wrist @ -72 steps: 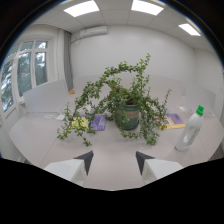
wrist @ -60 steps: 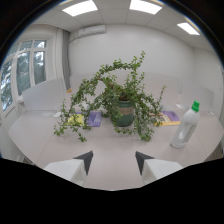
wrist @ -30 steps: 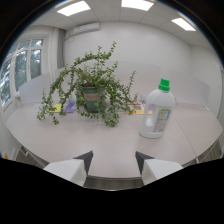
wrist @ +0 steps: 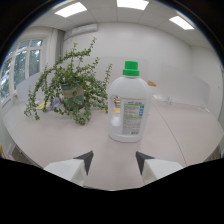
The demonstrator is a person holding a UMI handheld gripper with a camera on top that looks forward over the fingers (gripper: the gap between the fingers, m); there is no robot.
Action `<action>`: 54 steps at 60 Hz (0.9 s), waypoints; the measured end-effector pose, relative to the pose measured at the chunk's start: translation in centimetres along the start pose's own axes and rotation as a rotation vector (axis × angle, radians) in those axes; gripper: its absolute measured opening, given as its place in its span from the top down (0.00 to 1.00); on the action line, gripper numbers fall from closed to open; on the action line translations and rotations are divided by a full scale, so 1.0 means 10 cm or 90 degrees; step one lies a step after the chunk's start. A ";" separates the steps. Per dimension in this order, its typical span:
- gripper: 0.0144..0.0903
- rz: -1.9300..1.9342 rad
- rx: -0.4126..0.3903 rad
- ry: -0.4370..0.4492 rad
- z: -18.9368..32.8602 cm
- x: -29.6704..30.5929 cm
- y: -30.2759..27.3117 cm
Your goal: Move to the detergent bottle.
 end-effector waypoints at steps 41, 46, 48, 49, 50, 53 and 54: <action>0.07 -0.006 0.007 0.002 0.70 0.31 -0.17; 0.07 -0.004 0.007 0.004 0.72 0.31 -0.18; 0.07 -0.003 0.007 0.005 0.72 0.31 -0.18; 0.07 -0.003 0.007 0.005 0.72 0.31 -0.18; 0.08 -0.003 0.008 0.006 0.72 0.31 -0.18; 0.08 -0.003 0.009 0.009 0.73 0.32 -0.19; 0.08 -0.003 0.009 0.010 0.73 0.32 -0.19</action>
